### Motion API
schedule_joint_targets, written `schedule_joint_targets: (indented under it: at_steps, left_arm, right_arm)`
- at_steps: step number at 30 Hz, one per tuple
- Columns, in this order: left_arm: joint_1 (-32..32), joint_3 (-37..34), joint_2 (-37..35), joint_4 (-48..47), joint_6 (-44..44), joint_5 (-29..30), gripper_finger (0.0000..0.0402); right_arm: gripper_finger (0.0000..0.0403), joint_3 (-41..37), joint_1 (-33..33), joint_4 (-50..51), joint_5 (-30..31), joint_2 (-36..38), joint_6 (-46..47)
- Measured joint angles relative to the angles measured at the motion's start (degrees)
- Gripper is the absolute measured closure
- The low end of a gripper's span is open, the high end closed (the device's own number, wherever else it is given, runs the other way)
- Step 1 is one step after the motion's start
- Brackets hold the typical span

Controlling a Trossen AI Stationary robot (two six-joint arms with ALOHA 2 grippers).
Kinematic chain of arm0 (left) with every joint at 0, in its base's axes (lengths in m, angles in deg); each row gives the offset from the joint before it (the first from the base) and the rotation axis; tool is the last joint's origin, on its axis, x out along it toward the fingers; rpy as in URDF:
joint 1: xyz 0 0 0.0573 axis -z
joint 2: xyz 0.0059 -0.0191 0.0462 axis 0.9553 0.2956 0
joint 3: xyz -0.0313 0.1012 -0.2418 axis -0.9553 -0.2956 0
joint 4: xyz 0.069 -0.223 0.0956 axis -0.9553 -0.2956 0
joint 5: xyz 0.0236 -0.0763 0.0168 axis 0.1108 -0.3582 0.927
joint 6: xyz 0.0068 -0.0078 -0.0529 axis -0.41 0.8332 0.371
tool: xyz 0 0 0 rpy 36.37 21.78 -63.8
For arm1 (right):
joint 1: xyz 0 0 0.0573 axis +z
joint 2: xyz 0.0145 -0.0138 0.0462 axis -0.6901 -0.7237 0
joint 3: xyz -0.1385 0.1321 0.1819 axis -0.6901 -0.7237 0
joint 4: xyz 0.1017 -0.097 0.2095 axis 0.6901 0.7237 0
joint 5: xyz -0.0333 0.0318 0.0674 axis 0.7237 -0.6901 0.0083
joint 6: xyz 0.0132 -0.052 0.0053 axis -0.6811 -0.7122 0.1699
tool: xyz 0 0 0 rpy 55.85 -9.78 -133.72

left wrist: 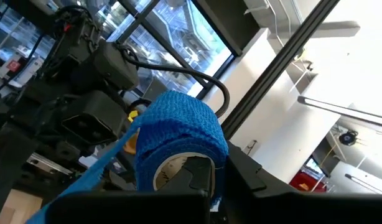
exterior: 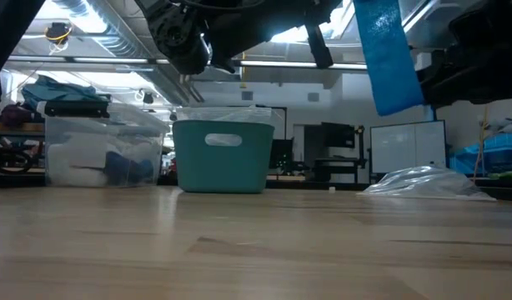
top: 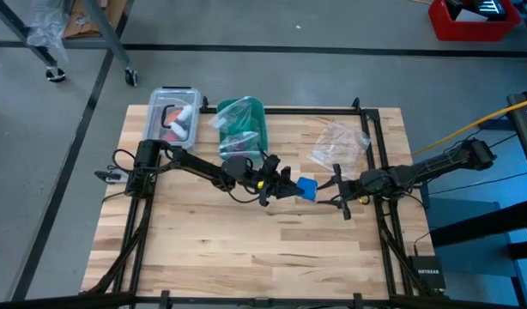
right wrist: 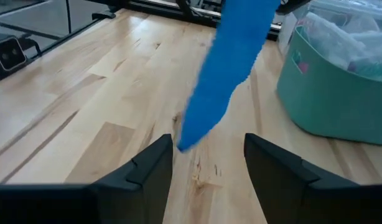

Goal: Roll bandage
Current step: Roll the blue bandage

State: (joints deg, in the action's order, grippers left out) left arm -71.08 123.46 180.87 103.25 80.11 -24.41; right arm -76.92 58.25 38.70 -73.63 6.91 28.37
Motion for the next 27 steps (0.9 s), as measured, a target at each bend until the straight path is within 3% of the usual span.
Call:
schedule_joint_targets:
  at_steps: [12,27]
  left_arm:
    - [0.1,0.0,0.0,0.0,-2.4,0.3,0.0398]
    - [1.2,0.0,0.0,0.0,-2.8,7.7,0.0395]
  right_arm:
    - [0.0204,0.0,0.0,-1.4,0.4,0.0,3.1]
    - [0.0204,0.0,0.0,-3.5,0.3,0.0,3.4]
